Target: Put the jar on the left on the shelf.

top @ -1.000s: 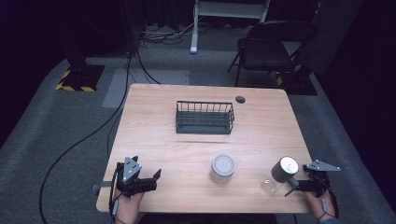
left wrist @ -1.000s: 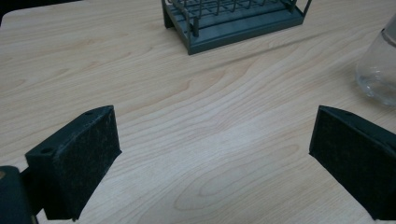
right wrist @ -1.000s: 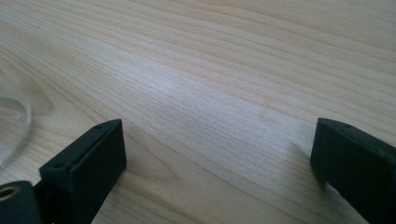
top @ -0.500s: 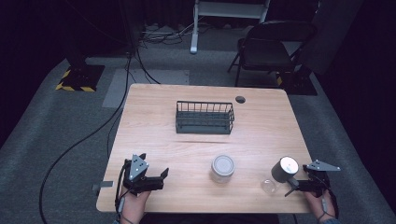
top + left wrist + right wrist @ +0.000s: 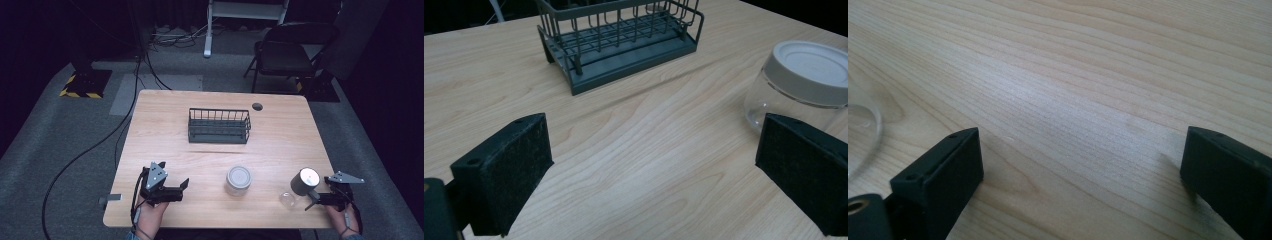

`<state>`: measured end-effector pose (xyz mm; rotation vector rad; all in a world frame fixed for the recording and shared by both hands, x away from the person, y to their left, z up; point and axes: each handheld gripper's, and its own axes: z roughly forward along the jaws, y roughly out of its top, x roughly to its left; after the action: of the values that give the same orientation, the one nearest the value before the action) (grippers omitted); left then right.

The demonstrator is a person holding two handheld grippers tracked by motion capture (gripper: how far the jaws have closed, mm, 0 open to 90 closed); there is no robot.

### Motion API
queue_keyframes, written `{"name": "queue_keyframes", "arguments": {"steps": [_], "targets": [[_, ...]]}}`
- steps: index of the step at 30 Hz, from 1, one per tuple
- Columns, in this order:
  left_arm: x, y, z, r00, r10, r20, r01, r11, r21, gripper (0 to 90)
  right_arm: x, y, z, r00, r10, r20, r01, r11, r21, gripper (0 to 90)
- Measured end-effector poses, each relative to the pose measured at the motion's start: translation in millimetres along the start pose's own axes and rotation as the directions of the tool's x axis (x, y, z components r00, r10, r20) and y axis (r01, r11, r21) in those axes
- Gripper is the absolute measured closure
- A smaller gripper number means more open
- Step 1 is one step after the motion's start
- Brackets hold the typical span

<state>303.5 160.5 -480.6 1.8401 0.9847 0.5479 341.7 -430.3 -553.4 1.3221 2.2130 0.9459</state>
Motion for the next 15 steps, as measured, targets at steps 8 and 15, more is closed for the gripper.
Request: {"name": "queue_keyframes", "arguments": {"steps": [8, 15], "targets": [[-6.3, 7.8, 3.0, 0.9998, -0.009, 0.015, 0.009, 0.9998, -0.018, 1.4, 0.0, 0.0, 0.0, 1.0000, 0.000, 0.000, 0.000, 1.000, 0.000, 3.5], [-15.5, 14.1, 9.2, 0.9993, 0.002, 0.037, -0.001, 0.9997, -0.026, 1.4, 0.0, 0.0, 0.0, 1.0000, 0.000, 0.000, 0.000, 1.000, 0.000, 3.5]]}}
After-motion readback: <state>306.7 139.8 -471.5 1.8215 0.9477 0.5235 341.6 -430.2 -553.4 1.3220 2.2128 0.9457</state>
